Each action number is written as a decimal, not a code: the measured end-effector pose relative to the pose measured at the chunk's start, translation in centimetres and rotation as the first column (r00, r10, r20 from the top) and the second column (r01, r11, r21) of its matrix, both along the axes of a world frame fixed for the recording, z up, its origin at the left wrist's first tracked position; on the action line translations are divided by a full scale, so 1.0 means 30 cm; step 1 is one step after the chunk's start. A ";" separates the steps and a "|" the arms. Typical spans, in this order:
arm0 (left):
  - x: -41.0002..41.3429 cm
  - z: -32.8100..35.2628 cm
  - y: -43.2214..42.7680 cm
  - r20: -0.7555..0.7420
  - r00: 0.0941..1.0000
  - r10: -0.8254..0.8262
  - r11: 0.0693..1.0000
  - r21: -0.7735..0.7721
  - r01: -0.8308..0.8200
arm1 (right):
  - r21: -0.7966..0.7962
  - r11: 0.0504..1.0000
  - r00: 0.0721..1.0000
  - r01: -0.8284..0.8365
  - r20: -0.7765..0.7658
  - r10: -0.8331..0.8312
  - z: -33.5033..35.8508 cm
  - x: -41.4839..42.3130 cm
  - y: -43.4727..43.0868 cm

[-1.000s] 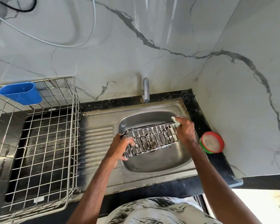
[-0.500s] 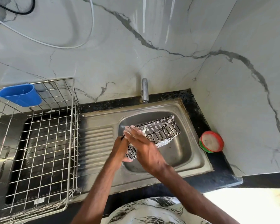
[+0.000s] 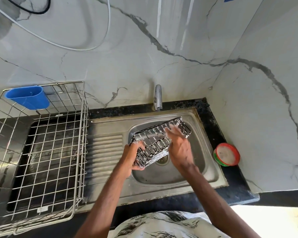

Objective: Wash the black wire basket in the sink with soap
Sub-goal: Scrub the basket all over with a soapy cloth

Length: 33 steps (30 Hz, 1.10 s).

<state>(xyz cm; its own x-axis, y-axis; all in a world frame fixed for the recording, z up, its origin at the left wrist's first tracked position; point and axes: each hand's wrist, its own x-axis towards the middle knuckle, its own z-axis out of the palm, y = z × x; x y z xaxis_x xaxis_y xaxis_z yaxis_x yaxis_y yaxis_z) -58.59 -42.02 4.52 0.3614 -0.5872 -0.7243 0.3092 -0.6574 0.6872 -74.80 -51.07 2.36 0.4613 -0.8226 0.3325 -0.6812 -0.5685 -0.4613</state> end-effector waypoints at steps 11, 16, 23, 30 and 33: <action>0.015 0.009 0.024 0.001 1.000 -0.026 0.999 -0.033 0.026 | -0.033 0.932 0.925 -0.361 0.114 0.363 0.047 0.040 0.095; 0.032 0.025 0.027 -0.020 0.998 -0.068 0.996 -0.057 0.066 | 0.014 0.982 0.978 -0.191 0.091 0.189 -0.003 -0.117 -0.110; 0.029 0.014 0.024 0.045 0.997 -0.063 0.996 -0.066 0.066 | -0.054 0.997 0.996 -0.053 0.072 0.057 -0.036 -0.158 -0.129; 0.031 0.015 0.021 0.086 0.996 -0.039 0.998 -0.039 0.042 | 0.039 0.946 0.945 -0.322 0.066 0.319 -0.005 -0.015 0.050; 0.041 0.022 0.031 0.054 0.998 -0.026 0.999 -0.046 0.029 | 0.114 0.932 0.938 -0.345 0.086 0.337 -0.002 -0.076 -0.016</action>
